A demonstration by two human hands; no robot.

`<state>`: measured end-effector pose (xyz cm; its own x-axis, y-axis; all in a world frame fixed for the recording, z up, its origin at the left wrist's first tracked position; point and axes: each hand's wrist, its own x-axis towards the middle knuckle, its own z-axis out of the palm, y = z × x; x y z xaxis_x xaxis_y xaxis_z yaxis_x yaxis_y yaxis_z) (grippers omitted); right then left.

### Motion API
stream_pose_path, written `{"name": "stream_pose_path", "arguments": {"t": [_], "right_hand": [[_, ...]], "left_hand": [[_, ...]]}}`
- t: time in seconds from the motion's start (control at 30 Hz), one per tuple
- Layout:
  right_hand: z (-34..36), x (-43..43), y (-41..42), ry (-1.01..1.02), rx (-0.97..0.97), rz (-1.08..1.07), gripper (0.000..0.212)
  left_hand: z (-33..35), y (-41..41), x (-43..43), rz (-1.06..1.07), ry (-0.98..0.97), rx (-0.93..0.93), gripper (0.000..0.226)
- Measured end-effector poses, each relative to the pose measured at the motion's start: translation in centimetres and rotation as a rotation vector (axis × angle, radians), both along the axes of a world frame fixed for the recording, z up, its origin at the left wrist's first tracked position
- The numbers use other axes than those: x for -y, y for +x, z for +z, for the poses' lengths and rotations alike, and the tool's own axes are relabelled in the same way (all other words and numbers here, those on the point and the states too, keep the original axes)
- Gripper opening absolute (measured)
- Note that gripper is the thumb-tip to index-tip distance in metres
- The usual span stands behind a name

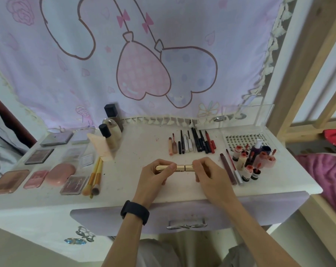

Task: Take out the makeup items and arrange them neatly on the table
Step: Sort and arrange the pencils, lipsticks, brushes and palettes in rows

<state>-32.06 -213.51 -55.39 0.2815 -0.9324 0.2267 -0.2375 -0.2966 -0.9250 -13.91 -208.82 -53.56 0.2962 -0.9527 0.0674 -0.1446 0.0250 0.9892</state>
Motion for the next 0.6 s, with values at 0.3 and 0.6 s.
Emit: {"name": "stream_pose_path", "arguments": {"t": [0.3,0.6], "right_hand": [[0.40,0.12,-0.06,0.054,-0.006,0.014,0.034],[-0.37,0.05,-0.53,0.044,0.071,0.045,0.033]], "left_hand": [[-0.08,0.03,-0.02,0.016,-0.023,0.006,0.018],[-0.17,-0.11,-0.02,0.018,-0.012,0.011,0.017]]}}
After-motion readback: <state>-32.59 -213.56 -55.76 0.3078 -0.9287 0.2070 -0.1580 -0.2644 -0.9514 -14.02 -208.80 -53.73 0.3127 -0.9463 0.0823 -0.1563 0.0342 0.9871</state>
